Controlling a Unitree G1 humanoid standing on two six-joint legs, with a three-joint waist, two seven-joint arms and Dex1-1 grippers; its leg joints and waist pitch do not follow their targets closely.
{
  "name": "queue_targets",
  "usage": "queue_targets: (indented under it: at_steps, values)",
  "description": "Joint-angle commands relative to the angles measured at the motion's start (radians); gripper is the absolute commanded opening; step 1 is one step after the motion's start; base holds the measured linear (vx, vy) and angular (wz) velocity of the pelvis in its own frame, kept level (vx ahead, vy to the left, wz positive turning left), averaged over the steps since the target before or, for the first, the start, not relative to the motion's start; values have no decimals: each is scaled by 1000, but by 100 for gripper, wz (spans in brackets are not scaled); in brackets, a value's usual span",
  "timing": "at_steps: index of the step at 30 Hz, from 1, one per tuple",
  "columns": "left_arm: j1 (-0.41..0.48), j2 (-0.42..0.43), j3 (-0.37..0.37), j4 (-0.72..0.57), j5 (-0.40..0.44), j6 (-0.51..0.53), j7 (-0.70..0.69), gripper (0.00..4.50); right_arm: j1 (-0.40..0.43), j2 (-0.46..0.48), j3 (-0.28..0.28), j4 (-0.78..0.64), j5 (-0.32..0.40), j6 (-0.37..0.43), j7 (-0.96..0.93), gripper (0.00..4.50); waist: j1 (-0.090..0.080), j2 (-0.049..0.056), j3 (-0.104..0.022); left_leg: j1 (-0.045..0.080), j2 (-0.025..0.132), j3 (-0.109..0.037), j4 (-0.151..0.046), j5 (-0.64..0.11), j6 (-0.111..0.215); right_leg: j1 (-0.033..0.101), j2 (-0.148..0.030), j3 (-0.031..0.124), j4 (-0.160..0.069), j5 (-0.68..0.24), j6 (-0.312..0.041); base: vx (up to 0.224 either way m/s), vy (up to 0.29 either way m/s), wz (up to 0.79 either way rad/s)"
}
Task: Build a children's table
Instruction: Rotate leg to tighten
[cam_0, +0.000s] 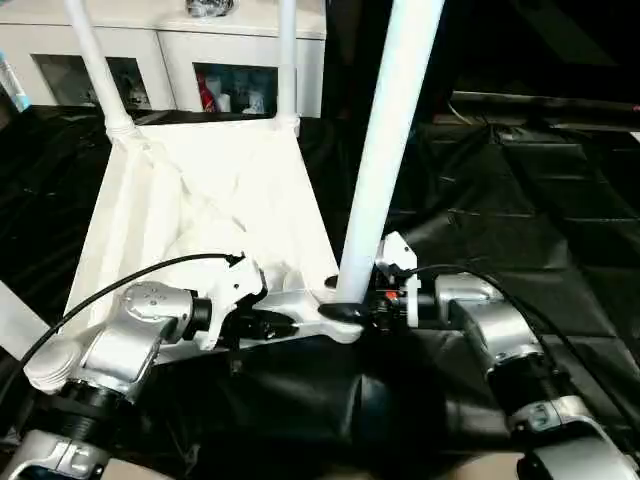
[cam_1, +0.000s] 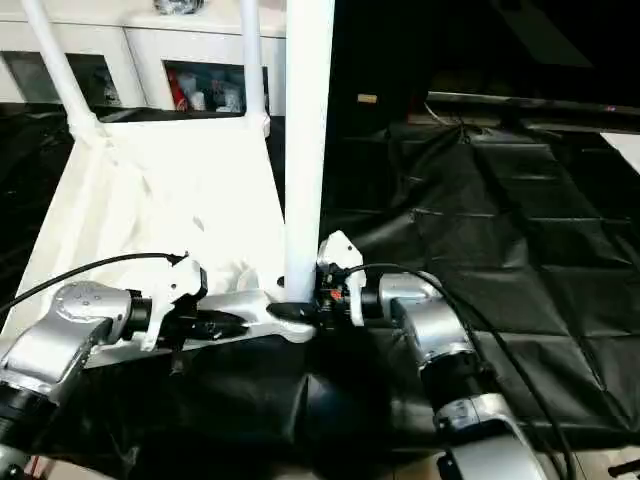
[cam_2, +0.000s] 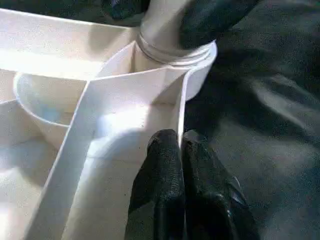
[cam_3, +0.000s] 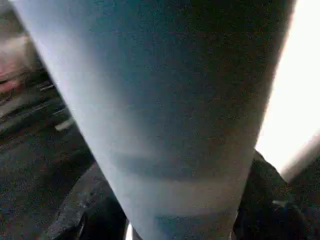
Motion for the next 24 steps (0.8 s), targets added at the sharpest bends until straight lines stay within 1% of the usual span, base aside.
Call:
queue_targets:
  at_steps: [1,2,3,4,5,6,7,8,9,10,11,12,13,14,15,16,17,19,20,21,22,23,24]
  values:
    - [-61,-83,15,2,-6,-9,141,0,12,92,59,101,-43,42,-119,216,-4,2,-38,14,65,-41,-72,-298,-23,22,-109,64,-105,-475,-135,0,0,0]
    - [-62,-84,15,2,-5,-8,143,0,12,92,58,102,-43,42,-122,213,-8,1,-37,11,65,-43,-74,-303,-23,24,-109,62,-107,-490,-127,0,0,0]
    - [-78,-107,11,17,13,-6,187,0,-2,122,32,132,-39,45,-205,213,-10,2,-38,10,66,-45,-75,-307,-22,25,-108,61,-109,-503,-111,0,0,0]
    - [-87,-122,8,26,24,-2,216,0,-9,139,19,147,-35,44,-249,209,-12,2,-38,16,64,-44,-74,-322,-21,18,-107,63,-113,-512,-106,0,0,0]
    - [-95,-135,6,32,33,3,239,0,-16,152,9,161,-35,43,-286,209,-12,2,-37,20,63,-42,-73,-329,-20,15,-107,64,-115,-519,-104,0,0,0]
    - [-107,-156,2,40,47,14,276,0,-27,173,-2,184,-39,38,-352,209,-13,6,-38,19,64,-43,-73,-330,-23,14,-107,65,-114,-511,-107,0,0,0]
    - [-107,-156,2,40,47,14,276,0,-27,173,-2,184,-39,38,-352,208,-14,5,-40,17,64,-44,-75,-325,-25,18,-105,63,-111,-494,-109,0,0,0]
    - [-120,-186,0,43,56,28,312,0,-41,195,-10,215,-50,13,-418,207,-13,5,-41,17,65,-43,-75,-320,-25,17,-105,64,-110,-478,-112,0,0,0]
    - [-123,-201,-5,39,59,30,317,0,-47,206,-10,233,-54,-8,-424,207,-13,5,-42,16,65,-41,-73,-309,-24,17,-105,65,-107,-439,-122,0,0,0]
    - [-124,-213,-11,34,59,27,316,0,-51,212,-1,243,-62,-31,-409,207,-12,5,-44,13,64,-39,-72,-295,-19,21,-104,66,-103,-402,-132,0,0,0]
    - [-124,-216,-15,32,58,25,313,0,-52,213,3,245,-66,-41,-396,207,-11,5,-45,12,64,-39,-71,-286,-15,21,-104,66,-101,-381,-137,0,0,0]
    - [-123,-219,-19,29,57,21,307,0,-52,214,9,247,-68,-51,-379,207,-9,4,-46,10,63,-36,-70,-270,-5,22,-103,68,-98,-341,-146,0,0,0]
    - [-121,-221,-26,26,56,13,298,0,-53,214,14,251,-71,-63,-359,239,-9,4,-46,9,63,-35,-70,-258,4,25,-102,67,-95,-312,-155,0,0,0]
    - [-119,-219,-30,23,54,6,290,0,-53,214,10,250,-64,-65,-344,239,-8,5,-47,7,64,-35,-69,-250,6,27,-102,67,-92,-296,-160,0,0,0]
    - [-117,-217,-32,20,53,0,282,0,-52,214,5,248,-56,-64,-332,258,-8,4,-48,7,63,-34,-69,-241,12,28,-100,66,-90,-275,-165,0,0,0]
    - [-110,-207,-35,14,48,-12,264,0,-52,209,-5,244,-40,-51,-310,273,-8,4,-47,6,63,-34,-69,-241,18,30,-101,66,-91,-275,-168,0,0,0]
    - [-105,-201,-36,8,46,-20,251,0,-53,205,-11,242,-29,-42,-294,273,-7,4,-47,6,63,-34,-69,-242,19,30,-101,66,-91,-276,-168,0,0,0]
    - [-83,-173,-39,-20,29,-26,194,0,-58,181,-9,244,-25,-56,-249,291,-6,6,-46,5,65,-35,-70,-244,20,31,-103,66,-92,-293,-167,0,0,0]
    - [-79,-169,-39,-25,26,-25,184,0,-59,177,-8,244,-26,-60,-241,291,-7,5,-47,4,66,-36,-71,-247,20,33,-103,65,-91,-295,-168,0,0,0]
    - [-73,-159,-38,-33,20,-27,166,0,-59,166,-3,241,-29,-70,-221,312,-9,6,-47,4,66,-36,-71,-247,21,32,-102,65,-91,-287,-170,0,0,0]
    - [-65,-145,-37,-40,11,-27,141,0,-58,151,4,229,-28,-76,-186,318,-10,6,-48,5,66,-36,-71,-243,23,31,-101,65,-89,-272,-176,0,0,0]
    - [-65,-145,-37,-40,11,-27,141,0,-58,151,4,229,-28,-76,-186,325,-11,6,-50,4,66,-35,-70,-234,25,33,-101,65,-86,-256,-180,0,0,0]
    - [-62,-137,-37,-44,7,-25,128,0,-57,141,7,222,-24,-74,-156,325,-11,6,-50,4,67,-34,-68,-219,31,32,-100,65,-84,-230,-189,0,0,0]
